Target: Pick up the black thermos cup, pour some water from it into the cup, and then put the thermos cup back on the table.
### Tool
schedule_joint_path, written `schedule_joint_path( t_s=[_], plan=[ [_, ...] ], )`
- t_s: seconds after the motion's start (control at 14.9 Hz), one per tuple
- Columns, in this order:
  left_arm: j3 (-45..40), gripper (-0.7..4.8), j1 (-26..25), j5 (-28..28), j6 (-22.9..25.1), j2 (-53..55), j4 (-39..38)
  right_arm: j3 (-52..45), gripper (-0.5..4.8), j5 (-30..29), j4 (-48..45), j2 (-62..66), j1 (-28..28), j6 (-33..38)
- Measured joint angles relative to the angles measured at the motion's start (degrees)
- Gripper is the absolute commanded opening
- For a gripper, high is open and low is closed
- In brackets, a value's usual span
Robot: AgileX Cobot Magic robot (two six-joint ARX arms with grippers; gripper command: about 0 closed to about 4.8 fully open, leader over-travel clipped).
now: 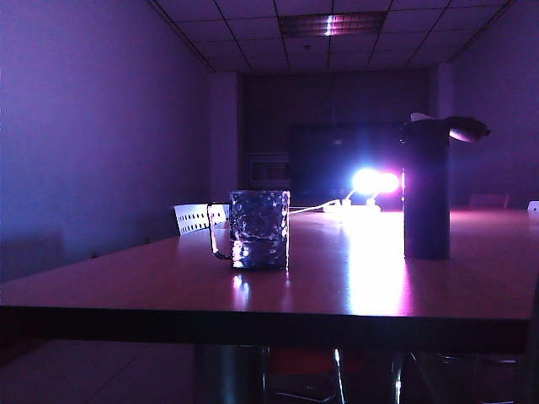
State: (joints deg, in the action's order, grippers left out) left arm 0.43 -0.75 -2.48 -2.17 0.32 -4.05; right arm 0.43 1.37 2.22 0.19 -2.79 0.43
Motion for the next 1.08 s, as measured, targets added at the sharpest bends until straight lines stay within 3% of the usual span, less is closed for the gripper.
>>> schedule_joint_path(
  t_s=[0.61,0.87,1.08],
  plan=[
    [0.6,-0.05,0.0,0.0,-1.3,0.0,0.3,2.3,-0.08,0.0,-2.3,0.0,0.0,2.6],
    [9.4,-0.06,0.0,-0.1,-2.8,1.6,0.4,8.8,-0.08,0.0,-2.4,2.0,0.0,7.7],
    [17.7,-0.05,0.0,-0.1,-2.5,11.0,0.8,17.7,-0.07,0.0,-3.1,14.0,0.0,6.8]
  ],
)
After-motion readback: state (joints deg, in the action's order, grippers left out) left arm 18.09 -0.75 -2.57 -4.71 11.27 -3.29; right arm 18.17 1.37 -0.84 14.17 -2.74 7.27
